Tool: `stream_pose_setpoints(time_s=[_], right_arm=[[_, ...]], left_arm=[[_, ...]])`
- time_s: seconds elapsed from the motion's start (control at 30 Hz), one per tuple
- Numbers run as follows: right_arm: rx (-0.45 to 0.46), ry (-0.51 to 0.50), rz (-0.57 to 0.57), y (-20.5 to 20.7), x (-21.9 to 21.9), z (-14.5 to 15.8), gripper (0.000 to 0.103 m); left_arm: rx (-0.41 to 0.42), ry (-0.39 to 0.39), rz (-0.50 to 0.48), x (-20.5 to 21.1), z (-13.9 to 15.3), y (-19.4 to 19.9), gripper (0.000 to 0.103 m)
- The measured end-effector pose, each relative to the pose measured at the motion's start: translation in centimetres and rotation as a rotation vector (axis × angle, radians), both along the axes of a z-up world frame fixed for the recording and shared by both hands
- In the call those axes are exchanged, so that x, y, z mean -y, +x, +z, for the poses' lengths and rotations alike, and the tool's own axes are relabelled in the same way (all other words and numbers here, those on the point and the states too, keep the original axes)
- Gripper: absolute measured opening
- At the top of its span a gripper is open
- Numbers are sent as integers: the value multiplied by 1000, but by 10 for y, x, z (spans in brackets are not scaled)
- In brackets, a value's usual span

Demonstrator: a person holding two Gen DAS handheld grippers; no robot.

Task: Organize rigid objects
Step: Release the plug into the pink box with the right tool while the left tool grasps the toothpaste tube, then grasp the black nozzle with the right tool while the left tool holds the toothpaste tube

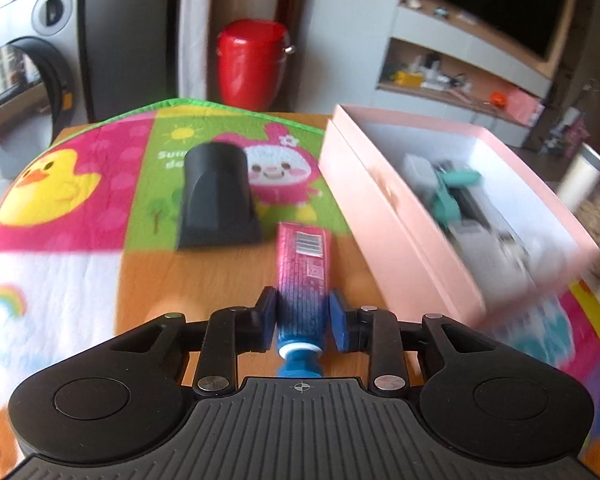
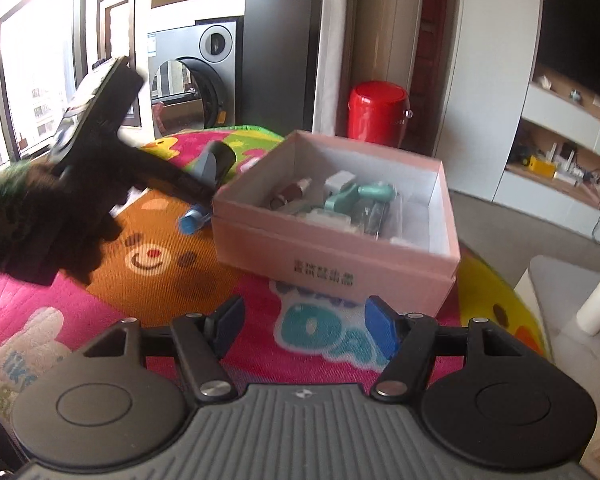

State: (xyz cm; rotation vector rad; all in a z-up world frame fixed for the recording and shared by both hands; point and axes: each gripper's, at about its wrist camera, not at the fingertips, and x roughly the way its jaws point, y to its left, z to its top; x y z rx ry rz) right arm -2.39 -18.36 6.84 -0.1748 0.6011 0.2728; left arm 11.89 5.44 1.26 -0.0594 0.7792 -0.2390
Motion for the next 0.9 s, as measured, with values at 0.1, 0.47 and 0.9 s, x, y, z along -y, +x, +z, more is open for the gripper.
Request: stream_pose_setpoints(time_s=[0.1,0.47,0.9], right_arm=[[36,-4,-1,1,-7,20,67],[-204,200,92,132,-117,61,69],[-381,30,-111,259,-206,-22,50]], left_arm=[[35,0,-13,-23,-2,-46,32],[129,-93,108,-92,-12,-112,32],[136,-114,113,-96,-14,-114,32]])
